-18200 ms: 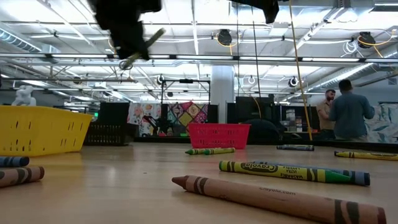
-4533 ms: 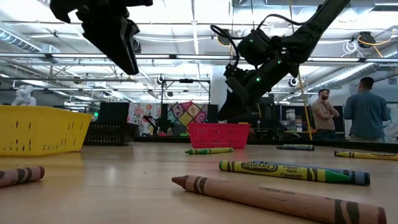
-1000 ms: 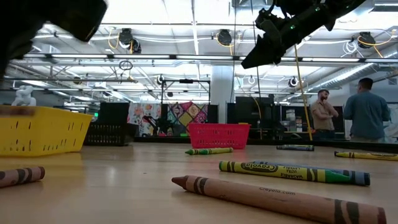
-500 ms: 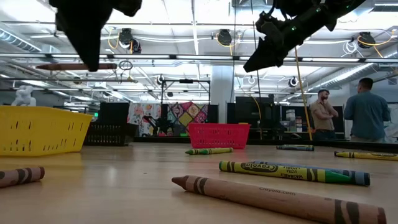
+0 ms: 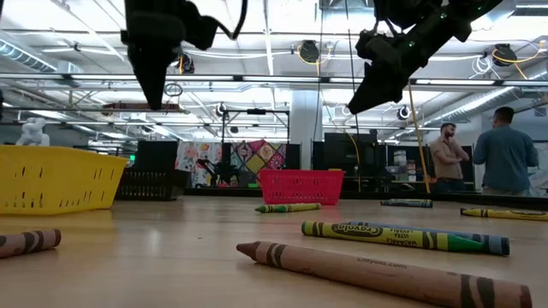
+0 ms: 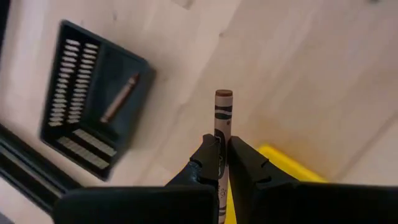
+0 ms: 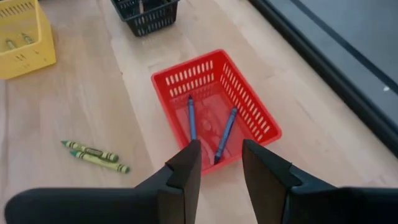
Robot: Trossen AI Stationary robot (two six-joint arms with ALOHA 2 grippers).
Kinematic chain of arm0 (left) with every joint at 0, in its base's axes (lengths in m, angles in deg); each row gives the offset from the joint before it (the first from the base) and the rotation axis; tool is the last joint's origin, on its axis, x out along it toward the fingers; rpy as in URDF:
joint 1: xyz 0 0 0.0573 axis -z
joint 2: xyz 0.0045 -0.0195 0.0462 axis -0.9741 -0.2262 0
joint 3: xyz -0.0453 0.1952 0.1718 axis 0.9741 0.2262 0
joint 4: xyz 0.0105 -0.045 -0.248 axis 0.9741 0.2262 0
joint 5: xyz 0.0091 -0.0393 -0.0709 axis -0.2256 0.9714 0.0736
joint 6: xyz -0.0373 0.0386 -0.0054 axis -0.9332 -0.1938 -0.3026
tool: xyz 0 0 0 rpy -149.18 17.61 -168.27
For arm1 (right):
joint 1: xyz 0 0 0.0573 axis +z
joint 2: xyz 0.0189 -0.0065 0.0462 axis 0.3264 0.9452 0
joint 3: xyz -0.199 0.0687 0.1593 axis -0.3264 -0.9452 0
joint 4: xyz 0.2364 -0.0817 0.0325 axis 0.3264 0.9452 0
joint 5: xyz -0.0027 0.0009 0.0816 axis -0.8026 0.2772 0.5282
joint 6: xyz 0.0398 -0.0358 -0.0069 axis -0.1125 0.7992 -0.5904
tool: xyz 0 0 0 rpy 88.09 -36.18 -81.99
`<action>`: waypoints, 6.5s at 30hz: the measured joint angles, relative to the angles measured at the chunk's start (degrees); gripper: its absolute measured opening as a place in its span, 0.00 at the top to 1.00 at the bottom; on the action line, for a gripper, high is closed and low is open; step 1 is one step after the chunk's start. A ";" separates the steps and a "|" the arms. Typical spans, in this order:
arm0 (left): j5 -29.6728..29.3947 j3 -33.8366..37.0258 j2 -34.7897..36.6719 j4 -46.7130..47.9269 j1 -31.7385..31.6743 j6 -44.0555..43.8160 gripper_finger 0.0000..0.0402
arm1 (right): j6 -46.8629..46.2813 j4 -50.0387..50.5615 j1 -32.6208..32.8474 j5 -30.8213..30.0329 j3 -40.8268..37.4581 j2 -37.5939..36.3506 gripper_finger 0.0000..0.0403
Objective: Sort crayons
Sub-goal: Put the brown crayon into the black bin, then put the blue crayon into the red bin
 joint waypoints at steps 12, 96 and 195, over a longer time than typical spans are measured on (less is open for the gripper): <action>-0.40 4.33 -0.02 0.34 -13.27 18.79 0.97 | -5.42 0.33 2.80 -0.02 0.00 0.00 0.74; 9.51 12.33 9.91 -15.62 -16.39 34.94 0.80 | -8.35 22.60 0.16 -4.24 0.00 11.67 0.74; 7.04 12.31 11.08 -24.29 8.07 10.45 0.80 | -0.23 -27.97 -5.97 19.37 0.02 21.94 1.00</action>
